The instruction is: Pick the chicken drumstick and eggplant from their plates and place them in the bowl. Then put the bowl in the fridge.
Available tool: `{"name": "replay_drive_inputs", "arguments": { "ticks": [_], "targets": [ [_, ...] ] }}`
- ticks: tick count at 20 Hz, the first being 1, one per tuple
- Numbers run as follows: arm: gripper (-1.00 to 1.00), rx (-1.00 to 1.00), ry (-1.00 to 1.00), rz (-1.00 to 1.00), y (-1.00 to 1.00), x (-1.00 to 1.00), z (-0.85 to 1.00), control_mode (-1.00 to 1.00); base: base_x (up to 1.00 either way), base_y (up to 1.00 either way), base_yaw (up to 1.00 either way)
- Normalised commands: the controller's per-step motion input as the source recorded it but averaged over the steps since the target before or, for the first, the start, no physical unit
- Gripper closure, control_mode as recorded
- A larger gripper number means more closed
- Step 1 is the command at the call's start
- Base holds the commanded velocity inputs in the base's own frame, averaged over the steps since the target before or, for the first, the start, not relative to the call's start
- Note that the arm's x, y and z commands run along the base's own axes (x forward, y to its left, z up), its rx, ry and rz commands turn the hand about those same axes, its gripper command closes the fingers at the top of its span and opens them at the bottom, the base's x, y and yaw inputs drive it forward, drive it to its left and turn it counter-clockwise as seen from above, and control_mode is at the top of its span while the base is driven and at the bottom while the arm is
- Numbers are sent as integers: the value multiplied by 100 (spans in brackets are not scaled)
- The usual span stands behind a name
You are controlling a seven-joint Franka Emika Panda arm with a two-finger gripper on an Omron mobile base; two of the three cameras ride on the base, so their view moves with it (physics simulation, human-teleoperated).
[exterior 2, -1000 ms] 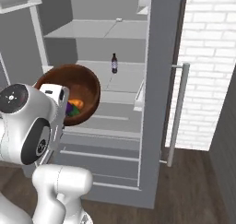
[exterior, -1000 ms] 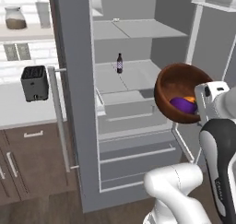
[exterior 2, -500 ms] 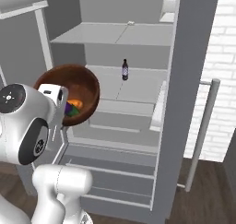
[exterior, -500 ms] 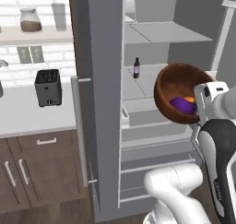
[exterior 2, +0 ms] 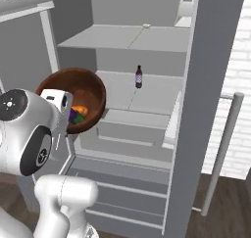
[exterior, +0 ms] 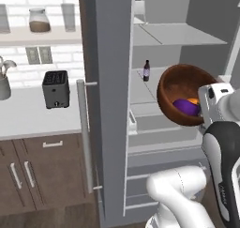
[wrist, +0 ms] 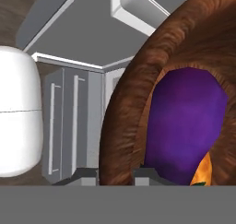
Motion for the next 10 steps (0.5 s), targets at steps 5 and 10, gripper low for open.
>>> {"name": "replay_drive_inputs", "arguments": {
  "ticks": [5, 10],
  "targets": [
    [100, 0, 0, 0, 0, 0, 0, 100, 47, 0, 1],
    [100, 0, 0, 0, 0, 0, 0, 100, 60, 0, 0]
  ]
}}
